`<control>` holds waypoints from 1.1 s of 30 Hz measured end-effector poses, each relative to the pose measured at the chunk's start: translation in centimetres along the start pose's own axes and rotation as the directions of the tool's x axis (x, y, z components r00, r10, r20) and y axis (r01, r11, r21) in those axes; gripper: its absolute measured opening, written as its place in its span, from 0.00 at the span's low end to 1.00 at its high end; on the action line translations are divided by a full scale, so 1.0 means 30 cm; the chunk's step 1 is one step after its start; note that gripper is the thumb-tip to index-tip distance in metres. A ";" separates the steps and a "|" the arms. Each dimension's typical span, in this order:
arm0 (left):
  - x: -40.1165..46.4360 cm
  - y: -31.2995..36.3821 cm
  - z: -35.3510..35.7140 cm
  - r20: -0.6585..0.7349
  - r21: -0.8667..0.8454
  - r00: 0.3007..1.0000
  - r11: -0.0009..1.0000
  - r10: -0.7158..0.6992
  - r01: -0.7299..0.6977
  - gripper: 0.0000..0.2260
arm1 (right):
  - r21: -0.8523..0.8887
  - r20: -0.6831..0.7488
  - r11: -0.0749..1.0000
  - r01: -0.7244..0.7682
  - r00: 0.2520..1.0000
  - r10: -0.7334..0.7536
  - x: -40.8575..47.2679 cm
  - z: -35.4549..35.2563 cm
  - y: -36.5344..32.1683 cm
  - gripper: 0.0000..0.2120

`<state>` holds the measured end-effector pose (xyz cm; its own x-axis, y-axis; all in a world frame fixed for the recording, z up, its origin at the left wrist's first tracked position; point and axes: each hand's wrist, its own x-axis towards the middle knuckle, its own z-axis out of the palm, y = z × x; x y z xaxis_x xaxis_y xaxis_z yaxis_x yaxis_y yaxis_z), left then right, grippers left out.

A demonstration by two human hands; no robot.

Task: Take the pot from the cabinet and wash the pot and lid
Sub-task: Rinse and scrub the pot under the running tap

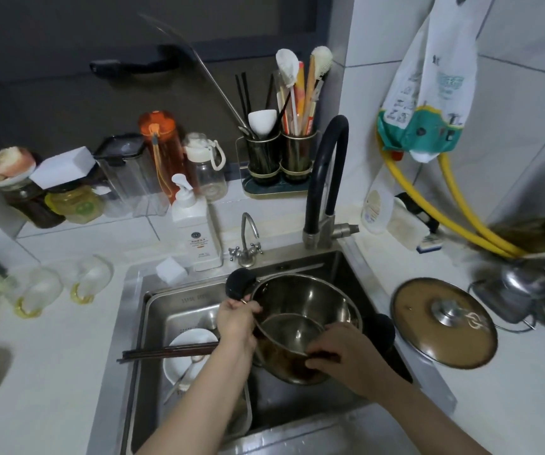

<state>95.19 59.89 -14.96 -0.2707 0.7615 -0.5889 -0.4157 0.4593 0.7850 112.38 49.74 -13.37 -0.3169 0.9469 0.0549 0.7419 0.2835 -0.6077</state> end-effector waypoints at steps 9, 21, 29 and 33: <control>0.009 -0.087 0.055 -0.031 -0.090 0.987 0.983 0.158 -0.161 0.18 | -0.031 0.044 0.998 -0.056 0.997 0.058 -0.037 -0.012 0.075 0.13; -0.001 -0.036 0.064 0.129 0.135 0.958 0.952 0.257 -0.273 0.16 | -0.420 0.249 0.901 0.113 0.969 -0.005 -0.045 0.023 0.127 0.17; 0.000 0.017 0.037 0.228 0.148 0.972 0.989 -0.058 0.025 0.09 | -0.487 0.153 0.867 0.109 0.987 -0.038 -0.095 -0.010 0.233 0.26; -0.011 0.000 0.019 0.380 0.216 0.902 0.968 -0.204 0.128 0.04 | -0.302 0.041 0.941 -0.151 0.984 0.171 -0.170 -0.046 0.243 0.19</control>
<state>95.79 59.89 -14.66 0.1704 0.7672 -0.6183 -0.2499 0.6406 0.7260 120.21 47.17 -16.99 -0.2097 0.9743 -0.0826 0.9245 0.1700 -0.3412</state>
